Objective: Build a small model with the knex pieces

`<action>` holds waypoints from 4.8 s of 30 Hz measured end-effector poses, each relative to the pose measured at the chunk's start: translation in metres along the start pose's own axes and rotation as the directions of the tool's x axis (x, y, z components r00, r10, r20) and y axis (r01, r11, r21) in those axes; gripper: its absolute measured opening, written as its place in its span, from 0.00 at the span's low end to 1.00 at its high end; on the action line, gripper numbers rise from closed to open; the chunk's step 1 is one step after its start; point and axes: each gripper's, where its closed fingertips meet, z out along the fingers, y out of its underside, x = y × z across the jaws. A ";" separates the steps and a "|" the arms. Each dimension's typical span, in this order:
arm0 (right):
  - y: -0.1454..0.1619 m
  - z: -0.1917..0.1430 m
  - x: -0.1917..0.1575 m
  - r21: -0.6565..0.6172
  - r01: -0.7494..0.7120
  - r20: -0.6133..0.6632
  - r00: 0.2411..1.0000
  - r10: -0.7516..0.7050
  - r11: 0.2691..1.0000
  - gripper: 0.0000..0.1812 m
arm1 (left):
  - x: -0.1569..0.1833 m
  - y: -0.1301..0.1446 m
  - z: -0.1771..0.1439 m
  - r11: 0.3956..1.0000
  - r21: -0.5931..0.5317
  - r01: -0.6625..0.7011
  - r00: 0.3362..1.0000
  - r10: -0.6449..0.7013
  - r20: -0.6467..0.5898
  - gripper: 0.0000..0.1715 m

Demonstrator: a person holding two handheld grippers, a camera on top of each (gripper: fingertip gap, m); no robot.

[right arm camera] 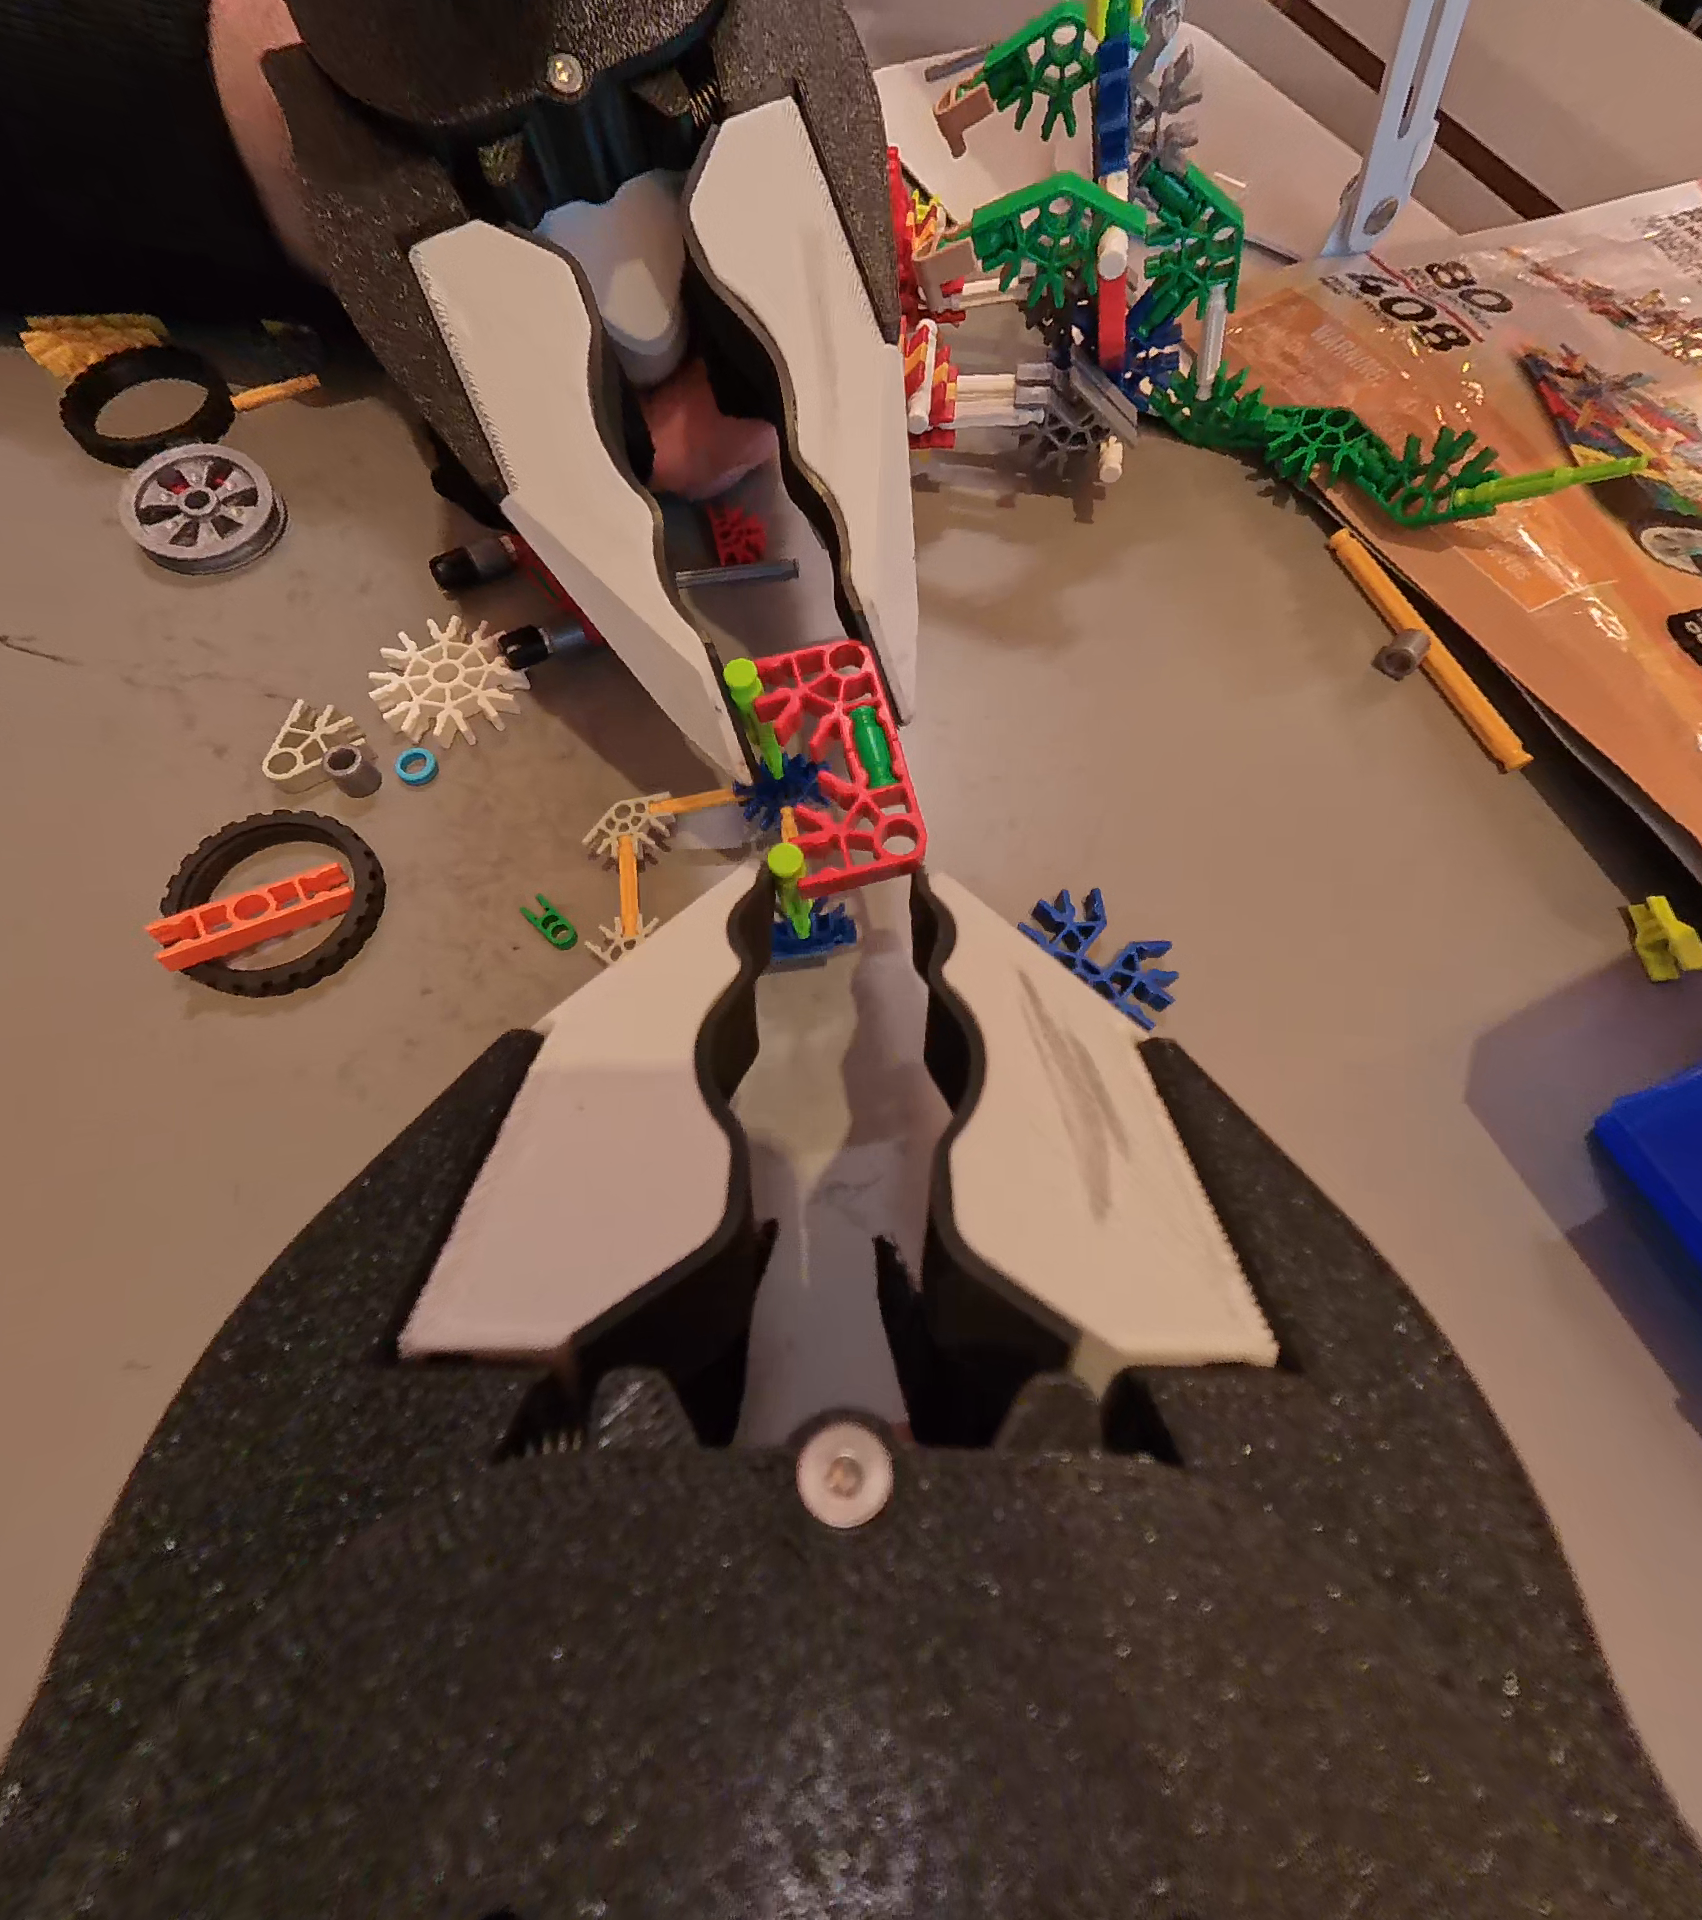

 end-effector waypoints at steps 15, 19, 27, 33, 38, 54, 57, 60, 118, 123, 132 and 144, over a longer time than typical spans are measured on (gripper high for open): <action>0.003 0.002 0.001 -0.018 -0.017 0.000 1.000 0.017 1.000 0.13 | -0.002 0.001 0.000 1.000 -0.006 -0.007 1.000 0.007 0.015 0.15; 0.004 0.003 0.001 -0.021 -0.028 0.002 1.000 0.028 0.999 0.11 | -0.004 0.000 -0.001 1.000 0.008 0.009 1.000 -0.009 0.017 0.15; 0.003 0.006 -0.002 -0.009 -0.049 0.041 0.998 0.049 0.999 0.04 | -0.007 -0.002 -0.002 1.000 0.021 0.023 0.999 -0.023 0.029 0.15; -0.005 0.002 0.000 0.040 -0.080 0.055 0.995 0.078 0.996 0.03 | -0.011 -0.009 -0.005 0.995 0.069 0.076 0.996 -0.078 0.030 0.15; -0.009 0.000 -0.001 0.067 -0.110 0.081 0.991 0.105 0.992 0.03 | -0.012 -0.015 -0.008 0.987 0.110 0.115 0.993 -0.118 0.022 0.15; -0.013 -0.004 0.010 0.098 -0.092 0.004 0.996 0.092 0.991 0.14 | -0.017 -0.014 -0.012 0.984 0.120 0.129 0.991 -0.133 0.028 0.15; -0.019 -0.006 0.009 0.128 -0.078 0.006 0.997 0.078 0.989 0.15 | -0.015 -0.014 -0.014 0.984 0.123 0.126 0.992 -0.128 0.014 0.15; -0.018 -0.003 0.007 0.122 -0.077 0.013 0.997 0.076 0.990 0.15 | -0.011 -0.016 -0.013 0.985 0.128 0.119 0.993 -0.119 -0.006 0.15; -0.037 -0.013 -0.005 0.216 0.012 0.041 0.999 -0.021 0.976 0.13 | -0.003 -0.027 -0.024 0.988 0.155 -0.009 1.000 0.010 -0.007 0.15; -0.035 -0.012 -0.005 0.204 0.016 0.044 0.999 -0.026 0.979 0.12 | -0.002 -0.024 -0.023 0.989 0.143 -0.024 1.000 0.025 -0.001 0.14; -0.029 -0.007 -0.006 0.165 0.014 0.052 0.998 -0.023 0.986 0.12 | -0.003 -0.019 -0.020 0.992 0.116 -0.054 0.998 0.053 0.017 0.13; -0.029 -0.009 -0.001 0.167 0.003 0.018 1.000 -0.006 0.986 0.17 | -0.005 -0.020 -0.021 0.991 0.103 -0.084 0.996 0.079 0.050 0.12</action>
